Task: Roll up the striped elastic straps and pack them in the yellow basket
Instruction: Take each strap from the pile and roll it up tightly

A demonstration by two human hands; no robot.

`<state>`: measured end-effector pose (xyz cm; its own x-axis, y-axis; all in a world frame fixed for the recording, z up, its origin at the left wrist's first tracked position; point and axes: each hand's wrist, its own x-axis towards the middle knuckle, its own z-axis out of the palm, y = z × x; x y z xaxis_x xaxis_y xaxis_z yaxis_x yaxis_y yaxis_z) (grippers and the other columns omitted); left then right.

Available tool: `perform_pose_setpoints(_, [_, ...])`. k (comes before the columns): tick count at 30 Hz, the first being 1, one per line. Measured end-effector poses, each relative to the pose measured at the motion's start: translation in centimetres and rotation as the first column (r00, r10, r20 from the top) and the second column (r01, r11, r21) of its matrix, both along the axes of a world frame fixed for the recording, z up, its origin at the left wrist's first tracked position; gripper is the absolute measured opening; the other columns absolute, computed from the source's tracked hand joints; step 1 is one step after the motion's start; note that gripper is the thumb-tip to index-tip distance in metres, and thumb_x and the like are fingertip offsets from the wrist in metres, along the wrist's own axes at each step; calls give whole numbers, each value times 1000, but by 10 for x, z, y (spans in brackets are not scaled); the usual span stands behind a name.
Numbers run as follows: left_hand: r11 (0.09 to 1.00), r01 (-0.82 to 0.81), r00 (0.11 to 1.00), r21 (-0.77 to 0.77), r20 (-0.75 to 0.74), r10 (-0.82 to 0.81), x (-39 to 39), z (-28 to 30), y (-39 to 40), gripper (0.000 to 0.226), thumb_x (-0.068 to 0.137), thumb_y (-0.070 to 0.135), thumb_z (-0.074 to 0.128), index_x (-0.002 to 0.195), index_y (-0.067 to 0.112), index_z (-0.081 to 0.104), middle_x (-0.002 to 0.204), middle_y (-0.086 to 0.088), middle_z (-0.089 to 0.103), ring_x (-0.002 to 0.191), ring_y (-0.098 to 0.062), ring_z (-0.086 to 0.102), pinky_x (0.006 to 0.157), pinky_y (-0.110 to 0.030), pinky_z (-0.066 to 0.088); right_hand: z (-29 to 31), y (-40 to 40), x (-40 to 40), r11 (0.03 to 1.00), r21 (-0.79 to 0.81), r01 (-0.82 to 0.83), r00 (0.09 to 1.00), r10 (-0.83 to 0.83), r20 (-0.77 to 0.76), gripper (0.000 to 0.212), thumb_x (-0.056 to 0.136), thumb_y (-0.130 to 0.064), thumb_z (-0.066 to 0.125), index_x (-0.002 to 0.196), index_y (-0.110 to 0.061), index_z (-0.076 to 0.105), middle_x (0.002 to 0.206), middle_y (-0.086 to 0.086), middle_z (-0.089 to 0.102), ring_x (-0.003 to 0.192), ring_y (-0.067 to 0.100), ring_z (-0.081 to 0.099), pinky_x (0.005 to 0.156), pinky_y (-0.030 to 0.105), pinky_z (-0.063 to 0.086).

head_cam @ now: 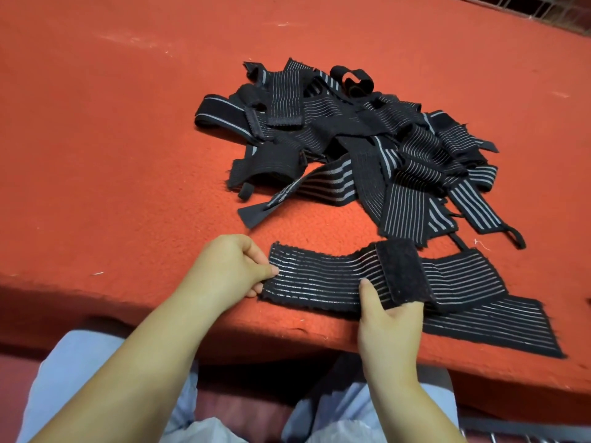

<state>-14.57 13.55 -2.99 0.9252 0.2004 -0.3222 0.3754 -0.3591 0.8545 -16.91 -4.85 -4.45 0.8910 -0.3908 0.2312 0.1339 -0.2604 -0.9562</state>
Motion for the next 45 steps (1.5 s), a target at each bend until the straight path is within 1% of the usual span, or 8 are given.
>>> perform_pose_setpoints(7, [964, -21, 988, 264, 154, -21, -12, 1, -7, 17, 77, 18, 73, 68, 22, 59, 55, 8, 59, 51, -5, 56, 57, -21, 43, 0, -3, 0, 1000, -7, -21, 1000, 21, -17, 50, 87, 3, 60, 134, -9, 46, 133, -3, 51, 121, -5, 45, 104, 7, 28])
perform_pose_setpoints(14, [890, -11, 964, 455, 241, -111, -21, 4, -20, 22, 86, 19, 57, 103, 31, 59, 74, 11, 49, 79, -14, 50, 67, -28, 34, 8, -12, 7, 995, -100, -23, 999, 26, 34, 35, 87, -14, 59, 122, -14, 55, 121, -10, 57, 115, -6, 51, 103, 8, 31])
perform_pose_setpoints(21, [865, -37, 961, 501, 254, -106, -23, 3, -25, 23, 87, 17, 55, 107, 28, 59, 77, 12, 46, 81, -13, 49, 70, -29, 37, -6, -32, 9, 928, -368, 65, 997, -74, -10, 48, 79, -27, 55, 114, 5, 59, 118, 18, 62, 116, 36, 54, 105, 49, 37])
perform_pose_setpoints(26, [784, -48, 952, 620, 266, -152, -21, -1, -32, 27, 85, 11, 55, 108, 22, 63, 90, 1, 52, 93, -25, 51, 86, -37, 40, -11, -64, 11, 873, -478, 92, 969, -189, -157, 37, 72, -40, 48, 56, -7, 48, 66, 27, 62, 71, 45, 60, 82, 52, 47])
perform_pose_setpoints(33, [712, 8, 951, 702, 214, -222, -12, -2, -47, 40, 80, 4, 49, 111, 26, 61, 97, 0, 54, 96, -25, 50, 87, -36, 36, -1, -125, 8, 812, -550, 196, 913, -356, -200, 39, 69, -31, 46, 41, -14, 25, 38, 14, 41, 49, 41, 53, 69, 45, 43])
perform_pose_setpoints(37, [665, 33, 948, 746, 187, -257, -5, 4, -62, 40, 79, 4, 49, 110, 26, 60, 104, -1, 55, 102, -26, 49, 89, -36, 34, -8, -146, 10, 811, -557, 178, 883, -382, -274, 37, 77, -26, 61, 55, -2, 45, 60, 25, 56, 72, 44, 56, 81, 45, 38])
perform_pose_setpoints(41, [826, 235, 843, 512, 316, -435, 2, 16, -111, 36, 76, 1, 51, 100, 25, 63, 99, 7, 53, 99, -19, 49, 94, -31, 36, -12, -146, 10, 809, -566, 161, 888, -369, -275, 24, 78, -20, 64, 76, 2, 56, 78, 24, 64, 86, 44, 56, 86, 41, 34])
perform_pose_setpoints(45, [704, 475, 685, 528, 280, -672, 8, 12, -167, 28, 86, 22, 54, 113, 28, 60, 113, 7, 52, 109, -15, 43, 101, -30, 31, -4, -157, 6, 857, -458, 235, 905, -365, -217, 26, 77, -17, 69, 85, -4, 48, 76, 11, 59, 91, 41, 58, 91, 47, 40])
